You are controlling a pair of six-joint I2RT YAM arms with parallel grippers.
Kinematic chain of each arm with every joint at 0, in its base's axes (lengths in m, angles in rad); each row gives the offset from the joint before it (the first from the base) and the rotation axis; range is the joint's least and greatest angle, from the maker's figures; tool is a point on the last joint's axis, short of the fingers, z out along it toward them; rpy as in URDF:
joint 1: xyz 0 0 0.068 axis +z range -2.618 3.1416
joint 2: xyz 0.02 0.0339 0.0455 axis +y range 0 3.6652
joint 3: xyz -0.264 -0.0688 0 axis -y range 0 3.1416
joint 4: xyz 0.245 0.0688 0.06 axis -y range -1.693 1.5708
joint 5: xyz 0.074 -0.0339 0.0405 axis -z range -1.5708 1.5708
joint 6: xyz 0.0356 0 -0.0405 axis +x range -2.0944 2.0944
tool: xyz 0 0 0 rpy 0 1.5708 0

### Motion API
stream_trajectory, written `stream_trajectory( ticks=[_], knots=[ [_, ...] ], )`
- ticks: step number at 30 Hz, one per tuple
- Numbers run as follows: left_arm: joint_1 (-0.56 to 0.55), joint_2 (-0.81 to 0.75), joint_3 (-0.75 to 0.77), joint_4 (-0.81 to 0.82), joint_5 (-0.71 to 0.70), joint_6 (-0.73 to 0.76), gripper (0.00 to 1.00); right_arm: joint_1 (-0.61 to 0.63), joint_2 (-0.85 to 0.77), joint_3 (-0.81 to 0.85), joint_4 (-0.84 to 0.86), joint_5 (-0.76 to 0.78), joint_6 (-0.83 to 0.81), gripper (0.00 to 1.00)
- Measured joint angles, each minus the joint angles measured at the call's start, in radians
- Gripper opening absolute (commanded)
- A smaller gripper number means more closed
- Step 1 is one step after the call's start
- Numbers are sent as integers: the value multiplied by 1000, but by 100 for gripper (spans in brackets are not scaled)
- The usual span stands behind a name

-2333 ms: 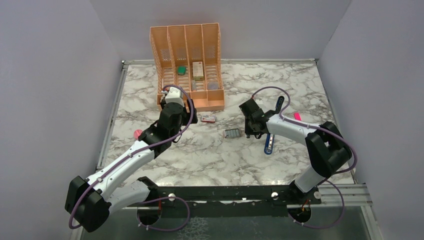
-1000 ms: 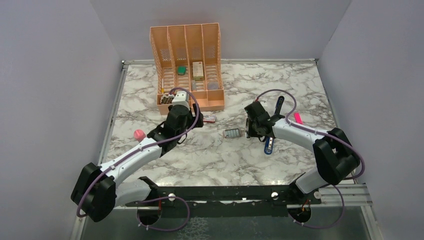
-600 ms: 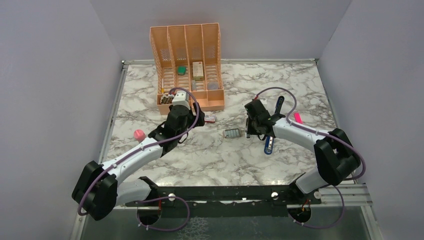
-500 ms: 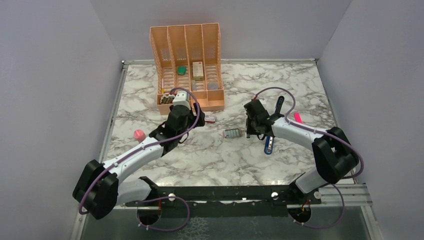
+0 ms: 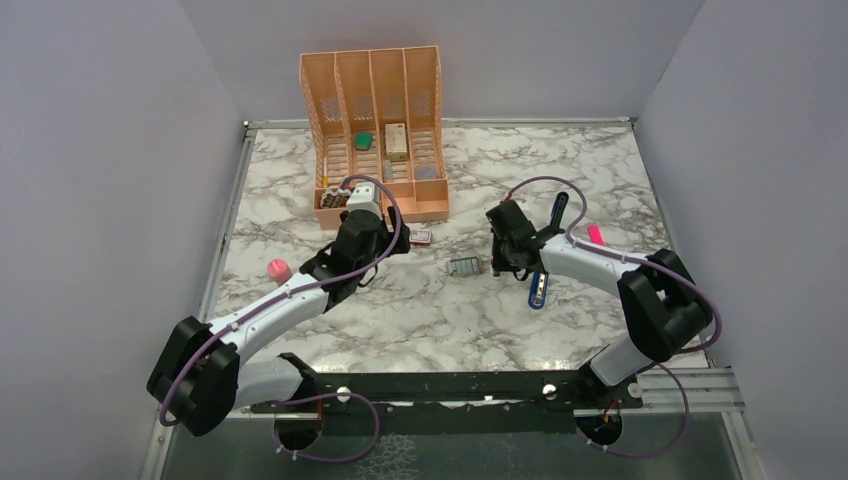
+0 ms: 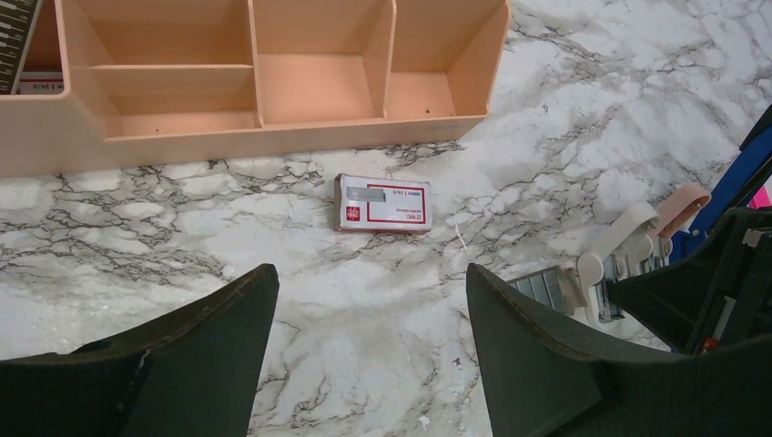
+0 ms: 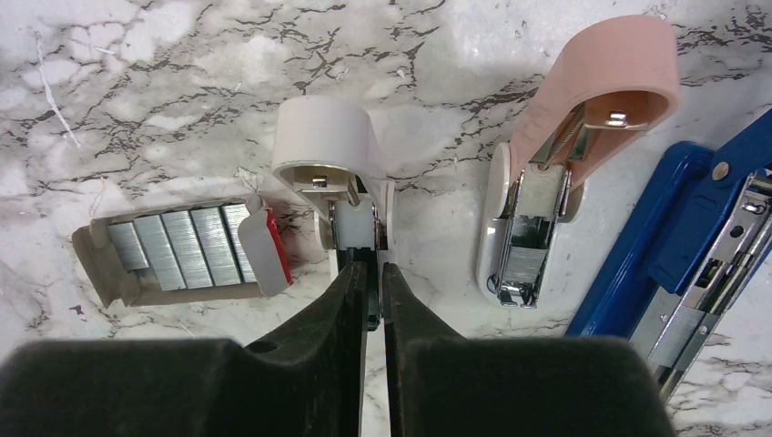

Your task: Load the staples into the stapler

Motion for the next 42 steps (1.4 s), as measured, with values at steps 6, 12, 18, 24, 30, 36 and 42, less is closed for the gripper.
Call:
stream_trajectory(
  ticks=[6, 12, 18, 24, 30, 36, 42],
  knots=[
    [0, 1, 0, 0, 0, 0, 76, 0, 13, 2, -1, -2, -5, 16],
    [0, 1, 0, 0, 0, 0, 76, 0, 13, 5, -7, -5, -8, 19],
    [0, 1, 0, 0, 0, 0, 76, -6, 13, 19, -21, -5, -9, 24],
    [0, 2, 0, -1, 0, 0, 76, -8, -4, 30, -28, -6, -11, 19],
    [0, 5, 0, -1, 0, 0, 76, -9, -21, 30, -32, -19, -17, 19],
    [0, 7, 0, -1, 0, 0, 76, -11, -21, 30, -42, -53, -25, 18],
    [0, 9, 0, -1, 0, 0, 76, -11, -16, 30, -54, -61, -31, 14]
  ],
)
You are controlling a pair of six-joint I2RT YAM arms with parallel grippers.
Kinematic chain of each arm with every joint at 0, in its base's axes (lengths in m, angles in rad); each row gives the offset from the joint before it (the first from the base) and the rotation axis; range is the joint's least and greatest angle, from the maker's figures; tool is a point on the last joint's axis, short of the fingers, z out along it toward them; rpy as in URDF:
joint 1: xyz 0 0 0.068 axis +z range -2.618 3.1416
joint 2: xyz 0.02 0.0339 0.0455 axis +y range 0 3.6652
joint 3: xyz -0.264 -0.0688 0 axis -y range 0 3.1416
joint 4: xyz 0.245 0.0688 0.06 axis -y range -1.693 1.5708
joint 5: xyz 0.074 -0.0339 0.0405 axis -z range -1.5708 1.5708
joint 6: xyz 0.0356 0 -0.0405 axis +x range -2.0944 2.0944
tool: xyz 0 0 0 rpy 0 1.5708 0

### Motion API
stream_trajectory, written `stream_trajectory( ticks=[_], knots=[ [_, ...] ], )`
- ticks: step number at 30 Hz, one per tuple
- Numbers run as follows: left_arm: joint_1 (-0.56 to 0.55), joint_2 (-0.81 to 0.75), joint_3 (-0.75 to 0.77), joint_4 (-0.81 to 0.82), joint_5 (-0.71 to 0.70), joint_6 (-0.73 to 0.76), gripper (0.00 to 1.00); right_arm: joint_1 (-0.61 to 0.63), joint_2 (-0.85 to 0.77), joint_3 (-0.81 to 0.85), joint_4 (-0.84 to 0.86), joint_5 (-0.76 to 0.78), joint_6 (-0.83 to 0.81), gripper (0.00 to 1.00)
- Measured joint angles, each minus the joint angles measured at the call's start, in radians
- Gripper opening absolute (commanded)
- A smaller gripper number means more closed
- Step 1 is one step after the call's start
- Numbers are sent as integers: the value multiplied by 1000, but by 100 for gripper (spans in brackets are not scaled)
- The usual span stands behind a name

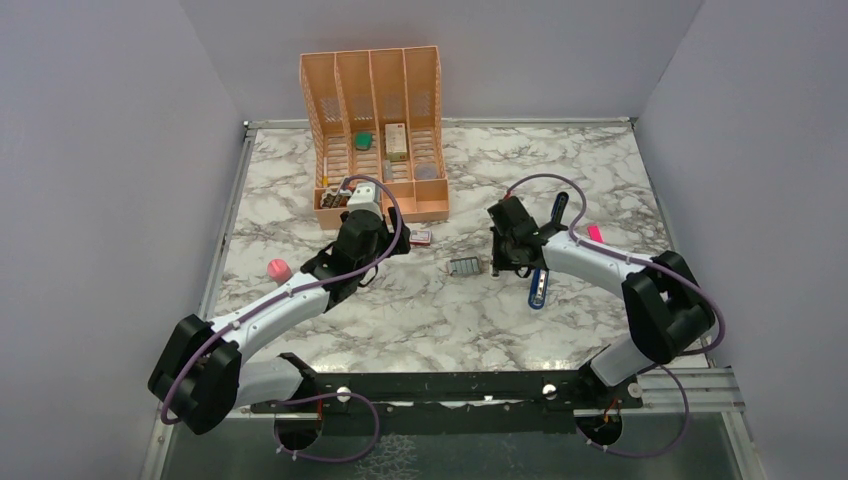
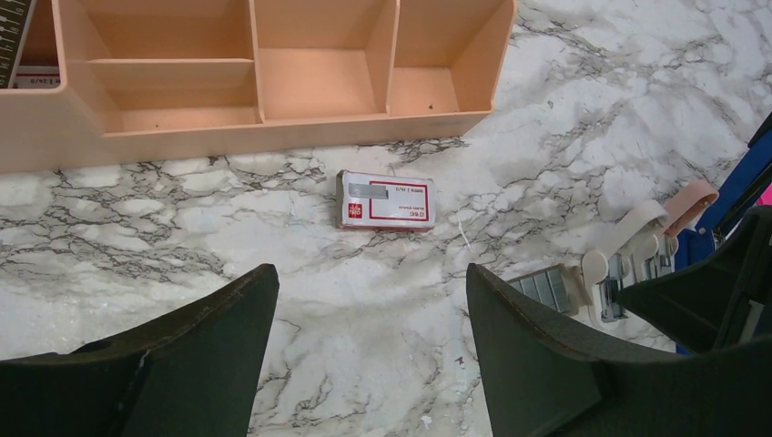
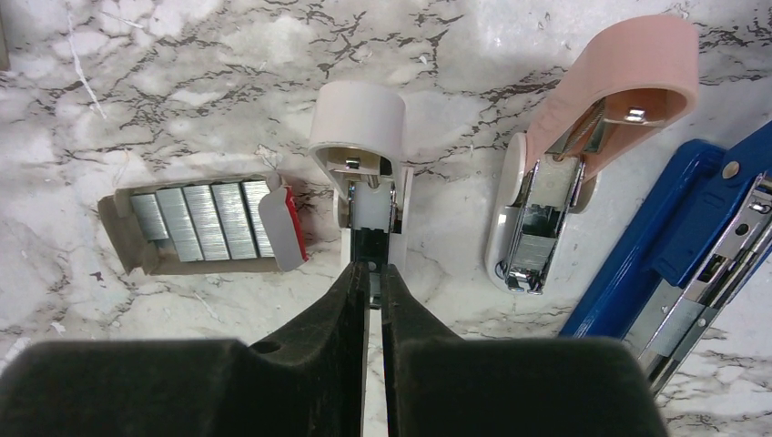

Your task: Load the staples into the stapler

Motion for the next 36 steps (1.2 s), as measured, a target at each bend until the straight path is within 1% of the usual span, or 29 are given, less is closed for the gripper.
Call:
stream_trajectory(
  ticks=[5, 20, 22, 26, 32, 33, 34, 35, 36],
  knots=[
    [0, 2, 0, -1, 0, 0, 76, 0, 16, 0, -10, 0, -3, 13],
    [0, 2, 0, -6, 0, 0, 76, 0, 42, 26, -36, -3, -5, 16],
    [0, 2, 0, -6, 0, 0, 76, 0, 41, 29, -41, -2, -4, 17],
    [0, 2, 0, -6, 0, 0, 76, -1, 26, 59, -66, 21, -3, 21],
    [0, 2, 0, -7, 0, -5, 76, -22, -6, 164, -73, 79, -3, 32],
    [0, 2, 0, -6, 0, -8, 76, -29, -6, 179, -73, 88, -3, 35],
    [0, 2, 0, -6, 2, -10, 76, -36, -6, 192, -74, 95, -4, 42],
    [0, 2, 0, -7, 4, -14, 76, -42, -6, 200, -73, 99, -4, 46],
    [0, 2, 0, -7, 6, -16, 76, -51, -5, 211, -74, 103, -6, 48]
  ],
)
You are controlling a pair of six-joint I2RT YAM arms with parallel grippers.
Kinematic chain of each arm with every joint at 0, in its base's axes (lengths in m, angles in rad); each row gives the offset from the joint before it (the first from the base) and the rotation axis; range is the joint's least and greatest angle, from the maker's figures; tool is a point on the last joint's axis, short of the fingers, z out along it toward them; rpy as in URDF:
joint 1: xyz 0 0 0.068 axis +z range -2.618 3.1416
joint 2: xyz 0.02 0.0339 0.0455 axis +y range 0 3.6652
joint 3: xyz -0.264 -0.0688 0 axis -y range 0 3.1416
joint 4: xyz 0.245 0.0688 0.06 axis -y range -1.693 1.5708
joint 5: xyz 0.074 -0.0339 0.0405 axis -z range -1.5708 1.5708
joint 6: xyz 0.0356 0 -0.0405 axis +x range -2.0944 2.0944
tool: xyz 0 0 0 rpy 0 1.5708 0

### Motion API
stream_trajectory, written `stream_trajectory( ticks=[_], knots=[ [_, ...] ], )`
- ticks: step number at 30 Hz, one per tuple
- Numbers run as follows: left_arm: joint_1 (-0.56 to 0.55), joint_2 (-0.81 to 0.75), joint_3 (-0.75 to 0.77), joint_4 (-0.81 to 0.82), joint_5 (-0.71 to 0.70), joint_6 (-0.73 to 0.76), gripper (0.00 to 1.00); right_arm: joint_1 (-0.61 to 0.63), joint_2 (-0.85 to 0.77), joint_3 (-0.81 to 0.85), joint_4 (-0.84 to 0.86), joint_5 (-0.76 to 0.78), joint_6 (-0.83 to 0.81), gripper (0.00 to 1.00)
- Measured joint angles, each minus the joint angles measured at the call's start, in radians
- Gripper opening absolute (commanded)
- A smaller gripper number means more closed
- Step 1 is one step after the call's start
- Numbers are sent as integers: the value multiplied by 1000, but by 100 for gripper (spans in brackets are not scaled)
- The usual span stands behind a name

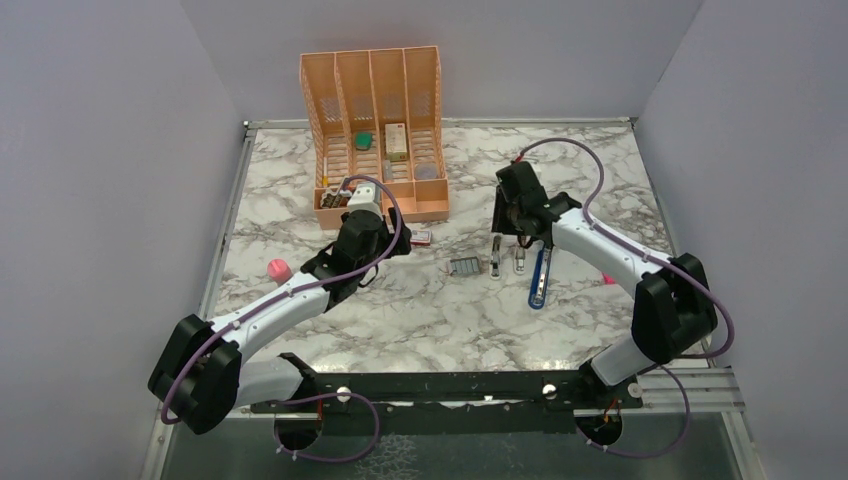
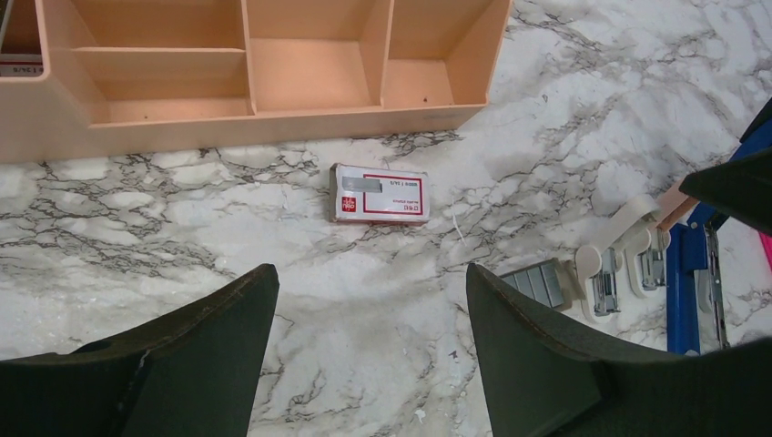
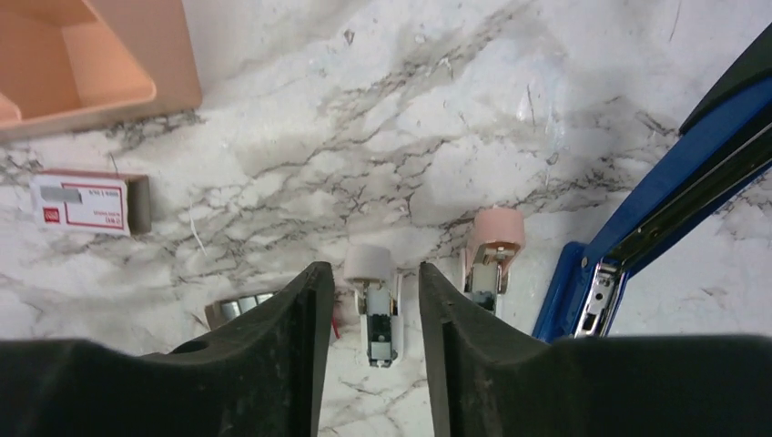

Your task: Load the staples into the stapler

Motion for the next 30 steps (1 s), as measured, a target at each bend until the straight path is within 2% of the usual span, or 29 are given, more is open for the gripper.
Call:
stream_trajectory(
  ticks=[4, 9, 16, 22, 30],
  knots=[
    [0, -1, 0, -7, 18, -10, 77, -16, 28, 45, 1, 5, -11, 54],
    [0, 0, 0, -10, 61, -27, 76, -18, 87, 62, 1, -17, -35, 55],
    [0, 127, 11, -4, 245, -80, 71, -18, 152, 66, -11, -78, -55, 47],
    [-8, 220, 11, 58, 398, -178, 61, -18, 153, 66, -22, -101, -58, 32],
    [-141, 374, 35, 177, 463, -307, 47, -18, 140, 55, -25, -115, -66, 30]
  ],
)
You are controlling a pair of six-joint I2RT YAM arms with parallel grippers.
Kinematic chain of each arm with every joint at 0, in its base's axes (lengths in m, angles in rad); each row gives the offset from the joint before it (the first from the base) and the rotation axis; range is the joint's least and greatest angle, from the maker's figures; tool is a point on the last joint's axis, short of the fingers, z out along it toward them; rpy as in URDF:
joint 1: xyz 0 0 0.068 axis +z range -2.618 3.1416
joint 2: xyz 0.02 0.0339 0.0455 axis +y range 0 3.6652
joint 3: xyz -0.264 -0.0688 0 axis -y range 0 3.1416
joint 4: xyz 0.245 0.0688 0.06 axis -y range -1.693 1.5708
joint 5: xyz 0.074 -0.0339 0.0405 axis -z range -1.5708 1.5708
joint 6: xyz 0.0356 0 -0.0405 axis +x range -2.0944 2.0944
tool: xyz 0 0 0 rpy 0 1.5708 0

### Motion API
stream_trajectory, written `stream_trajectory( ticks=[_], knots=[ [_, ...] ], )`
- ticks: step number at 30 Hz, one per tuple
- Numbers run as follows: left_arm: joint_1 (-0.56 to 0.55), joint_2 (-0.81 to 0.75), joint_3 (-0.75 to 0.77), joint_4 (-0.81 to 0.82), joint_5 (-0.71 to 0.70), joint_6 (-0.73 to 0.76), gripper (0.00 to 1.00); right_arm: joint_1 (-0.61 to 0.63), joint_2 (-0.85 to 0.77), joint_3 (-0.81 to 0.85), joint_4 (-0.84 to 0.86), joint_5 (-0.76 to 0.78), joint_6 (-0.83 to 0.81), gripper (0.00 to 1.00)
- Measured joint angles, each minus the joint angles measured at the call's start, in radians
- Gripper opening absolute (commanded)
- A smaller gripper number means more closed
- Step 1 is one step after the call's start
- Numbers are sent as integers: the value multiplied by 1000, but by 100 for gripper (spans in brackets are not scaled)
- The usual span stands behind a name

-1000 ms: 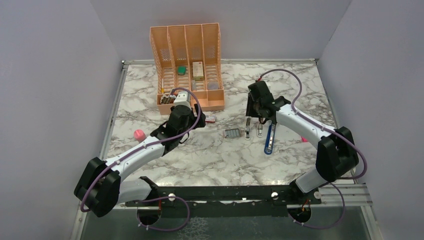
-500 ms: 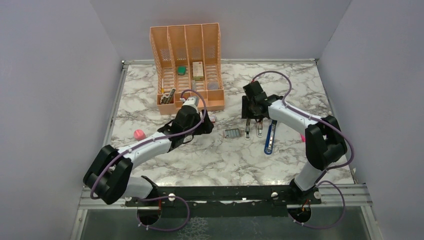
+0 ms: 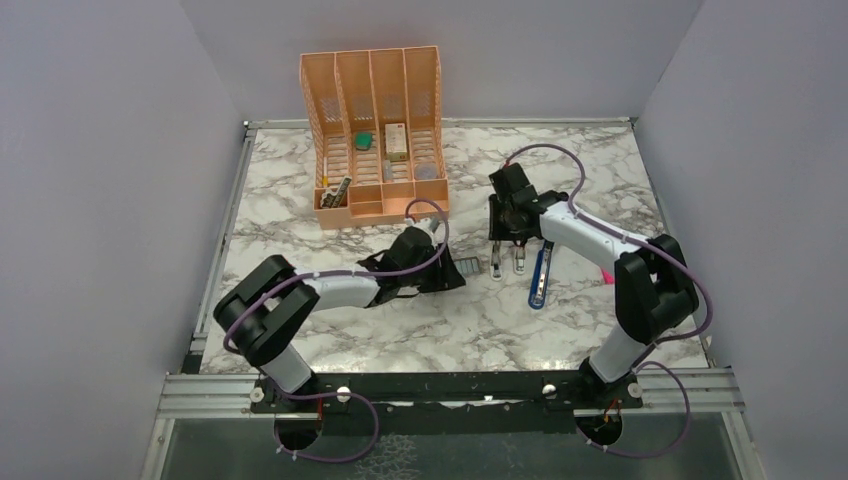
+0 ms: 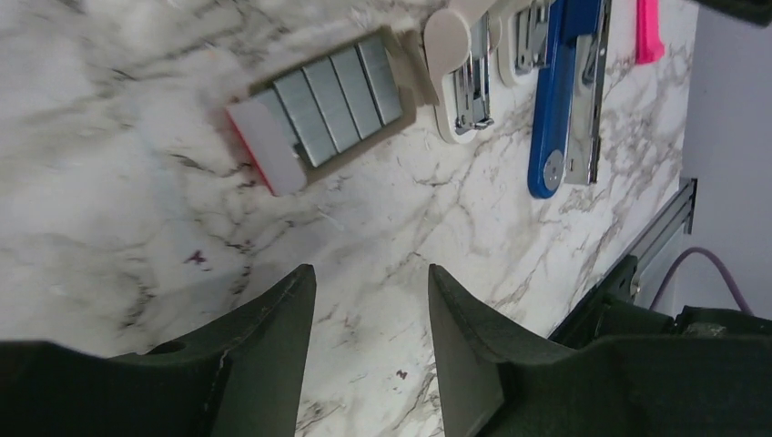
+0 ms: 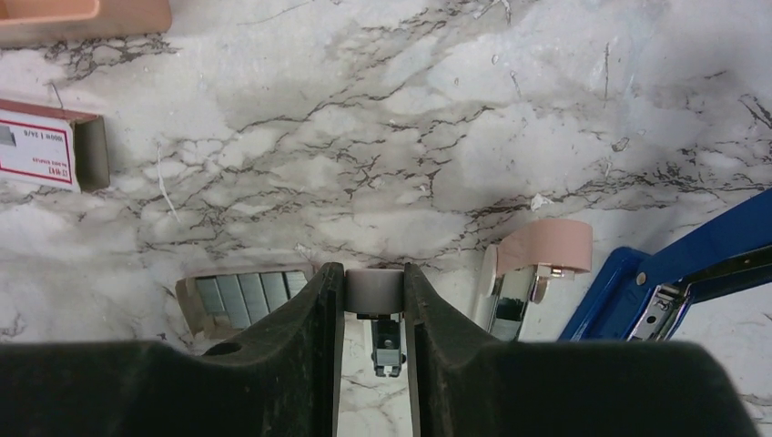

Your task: Load the staples into the stapler

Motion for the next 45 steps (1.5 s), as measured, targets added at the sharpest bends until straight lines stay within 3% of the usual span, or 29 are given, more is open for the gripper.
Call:
stream_trajectory(
  ticks=[8, 16, 22, 30, 45],
  knots=[
    [-115, 187, 98, 52, -2, -95, 34, 0, -97, -96, 5, -52, -17, 30],
    [-186, 261, 122, 127, -68, -267, 28, 2, -222, -211, 7, -71, -12, 29],
    [-209, 320, 158, 178, -77, -333, 22, 8, -284, -264, 20, -74, 14, 29],
    [-216, 370, 171, 237, -76, -389, 5, 23, -309, -309, 41, -80, 40, 29],
    [-215, 373, 171, 237, -72, -409, 1, 37, -337, -322, 14, -85, 62, 26]
  ],
)
